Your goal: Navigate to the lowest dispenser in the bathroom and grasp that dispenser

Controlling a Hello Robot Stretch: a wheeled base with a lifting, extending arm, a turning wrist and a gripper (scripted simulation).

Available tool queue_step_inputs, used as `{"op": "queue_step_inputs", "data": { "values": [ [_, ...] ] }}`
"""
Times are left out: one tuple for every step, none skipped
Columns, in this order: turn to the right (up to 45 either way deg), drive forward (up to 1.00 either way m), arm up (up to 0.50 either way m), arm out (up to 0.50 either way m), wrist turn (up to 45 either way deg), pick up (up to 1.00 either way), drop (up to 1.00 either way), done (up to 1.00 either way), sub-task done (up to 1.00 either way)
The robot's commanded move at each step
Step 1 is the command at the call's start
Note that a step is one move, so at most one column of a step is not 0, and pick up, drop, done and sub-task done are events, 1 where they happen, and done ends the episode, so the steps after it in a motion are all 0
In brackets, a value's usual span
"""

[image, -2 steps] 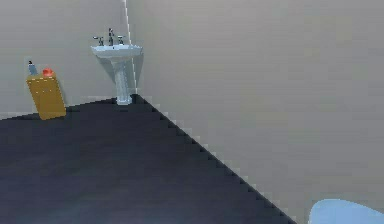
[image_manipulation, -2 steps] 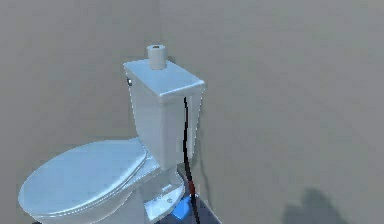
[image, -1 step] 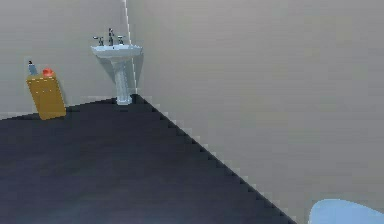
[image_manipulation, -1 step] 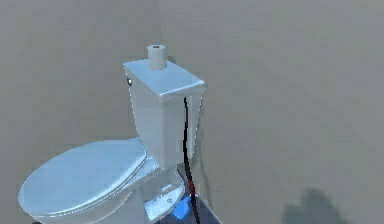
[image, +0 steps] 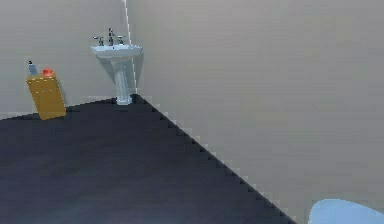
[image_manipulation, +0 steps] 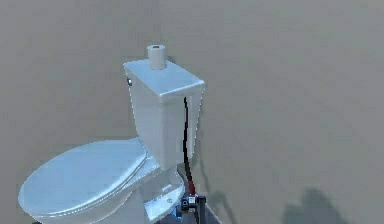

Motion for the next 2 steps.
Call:
{"op": "queue_step_inputs", "data": {
  "values": [
    [0.0,0.0,0.0,0.0,45.0,0.0,0.0,0.0,0.0],
    [0.0,0.0,0.0,0.0,45.0,0.0,0.0,0.0,0.0]
  ]
}}
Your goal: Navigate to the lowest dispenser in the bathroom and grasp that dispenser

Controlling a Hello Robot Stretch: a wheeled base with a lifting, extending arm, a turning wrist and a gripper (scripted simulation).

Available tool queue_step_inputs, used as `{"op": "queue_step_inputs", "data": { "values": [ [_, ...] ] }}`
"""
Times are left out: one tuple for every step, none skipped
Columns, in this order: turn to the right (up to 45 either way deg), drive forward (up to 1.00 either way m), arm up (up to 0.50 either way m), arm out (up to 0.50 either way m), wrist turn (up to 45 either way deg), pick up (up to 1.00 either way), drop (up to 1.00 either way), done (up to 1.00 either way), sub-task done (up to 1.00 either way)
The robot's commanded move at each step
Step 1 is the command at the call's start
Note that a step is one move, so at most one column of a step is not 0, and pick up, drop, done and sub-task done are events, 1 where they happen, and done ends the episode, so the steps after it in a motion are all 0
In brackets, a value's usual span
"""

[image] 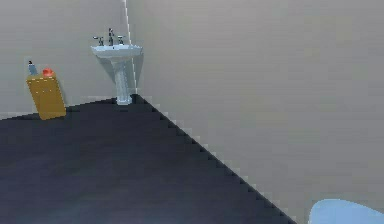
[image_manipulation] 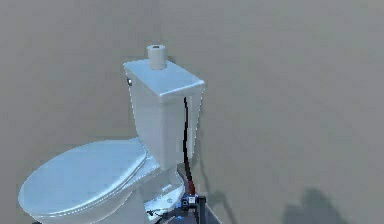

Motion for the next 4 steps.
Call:
{"op": "queue_step_inputs", "data": {
  "values": [
    [0.0,0.0,0.0,0.0,45.0,0.0,0.0,0.0,0.0],
    [0.0,0.0,0.0,0.0,33.0,0.0,0.0,0.0,0.0],
    [0.0,0.0,-0.3,0.0,0.0,0.0,0.0,0.0,0.0],
    [0.0,0.0,0.0,0.0,0.0,1.0,0.0,0.0,0.0]
  ]
}}
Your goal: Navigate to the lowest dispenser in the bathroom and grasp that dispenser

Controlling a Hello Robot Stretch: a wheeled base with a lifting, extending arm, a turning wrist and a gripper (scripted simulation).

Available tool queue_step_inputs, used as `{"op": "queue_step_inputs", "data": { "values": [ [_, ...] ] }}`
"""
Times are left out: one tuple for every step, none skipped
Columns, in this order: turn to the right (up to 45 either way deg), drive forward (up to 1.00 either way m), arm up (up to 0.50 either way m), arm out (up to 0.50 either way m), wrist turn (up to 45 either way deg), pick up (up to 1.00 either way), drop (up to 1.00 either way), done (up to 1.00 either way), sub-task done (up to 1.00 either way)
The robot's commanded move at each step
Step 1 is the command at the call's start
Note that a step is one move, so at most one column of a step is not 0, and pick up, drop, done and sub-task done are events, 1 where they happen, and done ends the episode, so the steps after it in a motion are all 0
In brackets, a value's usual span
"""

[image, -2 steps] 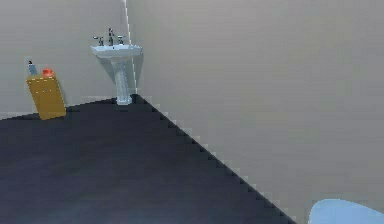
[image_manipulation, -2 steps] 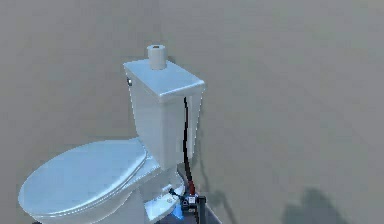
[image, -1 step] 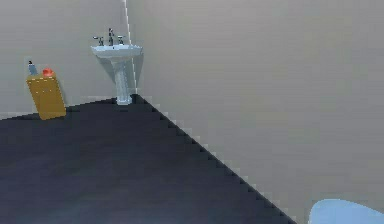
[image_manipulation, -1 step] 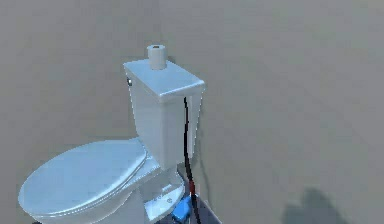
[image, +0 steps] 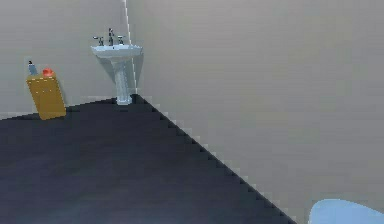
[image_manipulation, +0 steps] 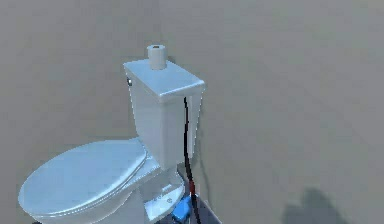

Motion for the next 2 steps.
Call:
{"op": "queue_step_inputs", "data": {
  "values": [
    [0.0,0.0,0.1,0.0,0.0,0.0,0.0,0.0,0.0],
    [0.0,0.0,0.0,0.0,0.0,0.0,0.0,1.0,0.0]
  ]
}}
